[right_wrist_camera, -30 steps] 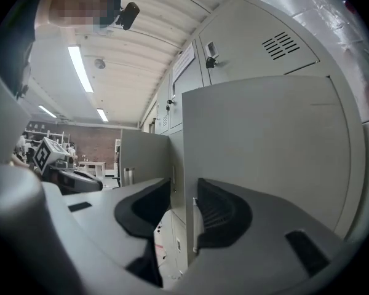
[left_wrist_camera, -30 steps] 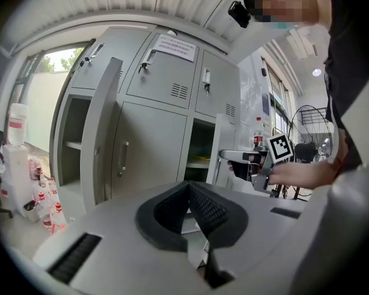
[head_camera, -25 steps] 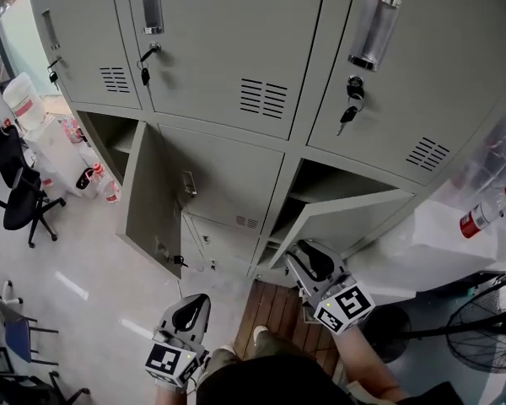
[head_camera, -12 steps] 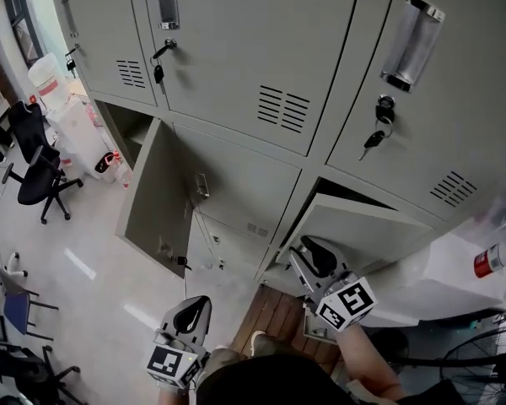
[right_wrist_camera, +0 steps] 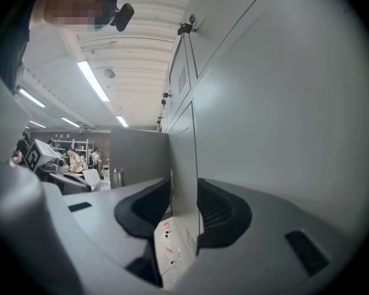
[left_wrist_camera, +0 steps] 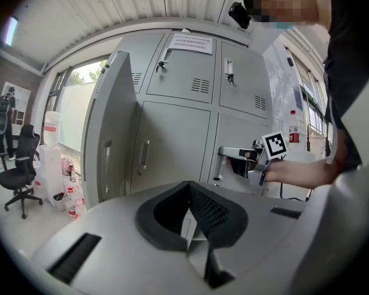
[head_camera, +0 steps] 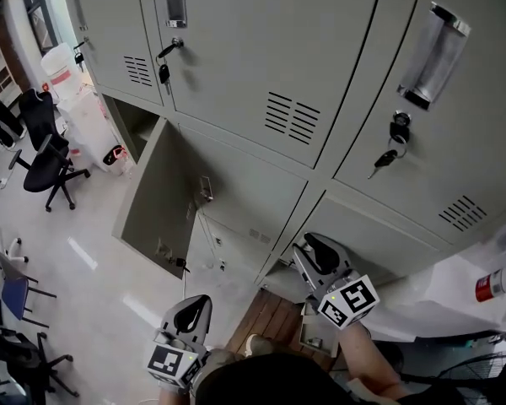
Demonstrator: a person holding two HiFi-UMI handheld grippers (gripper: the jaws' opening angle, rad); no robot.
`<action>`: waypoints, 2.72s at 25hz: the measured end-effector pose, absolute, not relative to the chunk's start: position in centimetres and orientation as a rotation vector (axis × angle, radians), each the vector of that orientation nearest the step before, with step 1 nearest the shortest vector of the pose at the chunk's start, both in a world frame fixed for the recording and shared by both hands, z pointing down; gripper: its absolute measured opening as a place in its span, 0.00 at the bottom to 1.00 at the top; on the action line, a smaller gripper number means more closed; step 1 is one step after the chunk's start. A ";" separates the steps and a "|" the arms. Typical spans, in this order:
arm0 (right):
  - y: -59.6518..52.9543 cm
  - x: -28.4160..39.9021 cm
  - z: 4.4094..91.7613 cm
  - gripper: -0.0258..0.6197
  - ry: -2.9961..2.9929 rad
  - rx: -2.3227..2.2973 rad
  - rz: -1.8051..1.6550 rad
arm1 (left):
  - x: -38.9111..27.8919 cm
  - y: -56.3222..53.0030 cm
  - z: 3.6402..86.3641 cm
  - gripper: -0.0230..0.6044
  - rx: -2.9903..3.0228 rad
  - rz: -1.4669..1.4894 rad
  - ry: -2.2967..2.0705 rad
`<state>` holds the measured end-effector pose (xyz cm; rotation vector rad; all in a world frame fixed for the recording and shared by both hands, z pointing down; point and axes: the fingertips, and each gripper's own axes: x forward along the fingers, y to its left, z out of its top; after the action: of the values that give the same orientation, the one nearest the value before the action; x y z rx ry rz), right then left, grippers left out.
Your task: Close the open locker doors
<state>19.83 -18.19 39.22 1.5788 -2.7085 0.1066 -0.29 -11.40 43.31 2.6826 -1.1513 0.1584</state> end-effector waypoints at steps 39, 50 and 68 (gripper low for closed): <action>-4.3 22.0 43.1 0.25 -2.339 2.029 0.281 | 1.3 -7.6 45.3 0.05 2.842 0.272 -0.632; 4.6 25.7 50.8 0.25 -2.031 2.261 0.462 | 5.8 -4.5 47.2 0.05 2.894 0.389 -0.303; 13.4 31.0 64.4 0.30 -1.686 2.372 0.799 | 11.1 -1.6 49.5 0.05 2.903 0.542 -0.069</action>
<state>31.04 13.43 64.37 2.3718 -1.6860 0.7989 11.07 -1.56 49.48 2.9025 -0.0689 0.5415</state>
